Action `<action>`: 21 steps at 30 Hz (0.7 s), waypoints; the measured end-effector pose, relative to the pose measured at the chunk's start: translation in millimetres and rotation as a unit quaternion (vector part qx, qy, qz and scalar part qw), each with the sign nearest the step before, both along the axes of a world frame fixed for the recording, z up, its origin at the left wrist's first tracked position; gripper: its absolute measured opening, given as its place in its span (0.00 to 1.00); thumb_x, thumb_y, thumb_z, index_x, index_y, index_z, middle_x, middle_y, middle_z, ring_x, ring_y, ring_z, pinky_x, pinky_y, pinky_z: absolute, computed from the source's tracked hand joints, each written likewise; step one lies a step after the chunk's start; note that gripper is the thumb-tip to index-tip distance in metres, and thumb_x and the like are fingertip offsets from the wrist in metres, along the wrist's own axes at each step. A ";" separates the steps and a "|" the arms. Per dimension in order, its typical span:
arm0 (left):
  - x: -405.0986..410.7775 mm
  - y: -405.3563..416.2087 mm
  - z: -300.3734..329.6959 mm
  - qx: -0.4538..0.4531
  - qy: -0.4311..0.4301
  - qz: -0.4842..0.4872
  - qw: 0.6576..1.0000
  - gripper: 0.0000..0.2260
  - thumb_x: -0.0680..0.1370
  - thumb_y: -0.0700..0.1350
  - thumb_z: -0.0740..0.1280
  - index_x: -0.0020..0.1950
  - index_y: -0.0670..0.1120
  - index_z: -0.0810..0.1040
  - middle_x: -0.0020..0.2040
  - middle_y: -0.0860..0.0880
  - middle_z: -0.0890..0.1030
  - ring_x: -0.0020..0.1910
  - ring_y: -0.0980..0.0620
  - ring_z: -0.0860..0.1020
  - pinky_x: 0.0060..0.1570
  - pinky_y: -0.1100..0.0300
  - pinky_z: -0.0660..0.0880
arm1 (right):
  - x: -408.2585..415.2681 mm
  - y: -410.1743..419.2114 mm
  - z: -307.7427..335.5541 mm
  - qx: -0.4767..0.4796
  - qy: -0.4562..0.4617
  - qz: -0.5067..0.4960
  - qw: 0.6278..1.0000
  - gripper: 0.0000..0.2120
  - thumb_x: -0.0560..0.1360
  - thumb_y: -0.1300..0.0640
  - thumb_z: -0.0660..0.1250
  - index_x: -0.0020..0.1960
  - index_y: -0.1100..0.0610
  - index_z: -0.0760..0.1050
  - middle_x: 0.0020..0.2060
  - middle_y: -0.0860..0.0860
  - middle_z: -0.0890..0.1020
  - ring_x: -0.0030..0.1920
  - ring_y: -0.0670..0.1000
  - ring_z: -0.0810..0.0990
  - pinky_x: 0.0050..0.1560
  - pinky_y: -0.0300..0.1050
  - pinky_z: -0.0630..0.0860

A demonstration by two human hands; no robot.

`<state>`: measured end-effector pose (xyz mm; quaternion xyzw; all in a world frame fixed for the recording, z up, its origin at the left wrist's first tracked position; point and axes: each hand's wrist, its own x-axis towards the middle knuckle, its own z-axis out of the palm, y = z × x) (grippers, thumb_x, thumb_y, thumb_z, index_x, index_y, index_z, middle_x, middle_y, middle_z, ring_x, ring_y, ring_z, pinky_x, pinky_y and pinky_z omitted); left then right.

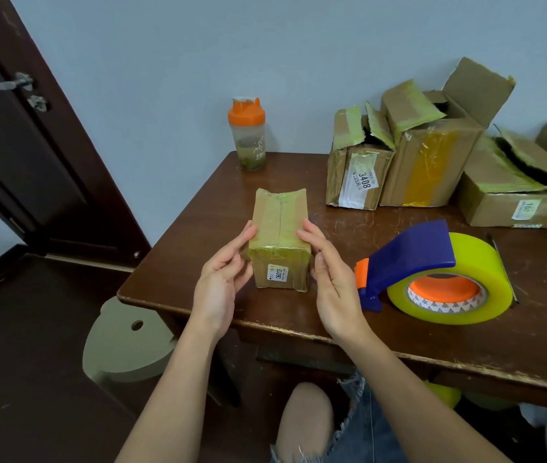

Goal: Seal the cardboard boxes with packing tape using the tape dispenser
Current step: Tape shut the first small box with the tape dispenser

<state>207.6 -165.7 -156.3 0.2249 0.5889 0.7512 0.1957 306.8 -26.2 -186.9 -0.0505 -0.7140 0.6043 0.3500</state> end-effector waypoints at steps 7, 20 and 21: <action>-2.7 -0.6 -1.0 0.016 -0.038 -0.011 0.999 0.23 0.84 0.34 0.53 0.58 0.56 0.83 0.68 0.55 0.77 0.67 0.54 0.74 0.64 0.59 0.74 | -0.5 -1.9 0.5 0.068 0.006 -0.033 0.997 0.17 0.83 0.60 0.54 0.71 0.53 0.69 0.73 0.45 0.67 0.74 0.42 0.63 0.67 0.34 0.67; 4.1 -1.7 2.0 0.005 -0.004 -0.005 1.000 0.14 0.74 0.46 0.67 0.55 0.60 0.84 0.66 0.51 0.78 0.66 0.53 0.76 0.57 0.61 0.77 | -7.9 -5.7 -1.2 0.035 0.037 -0.094 0.994 0.13 0.81 0.62 0.60 0.63 0.57 0.77 0.69 0.46 0.73 0.71 0.42 0.68 0.63 0.37 0.72; 5.1 -0.6 1.8 0.000 0.005 0.014 1.000 0.14 0.73 0.46 0.68 0.56 0.60 0.83 0.65 0.51 0.79 0.65 0.53 0.77 0.56 0.60 0.78 | -7.7 -5.7 -0.9 0.038 0.038 -0.098 0.994 0.13 0.81 0.62 0.61 0.63 0.57 0.77 0.68 0.46 0.73 0.71 0.42 0.69 0.63 0.36 0.72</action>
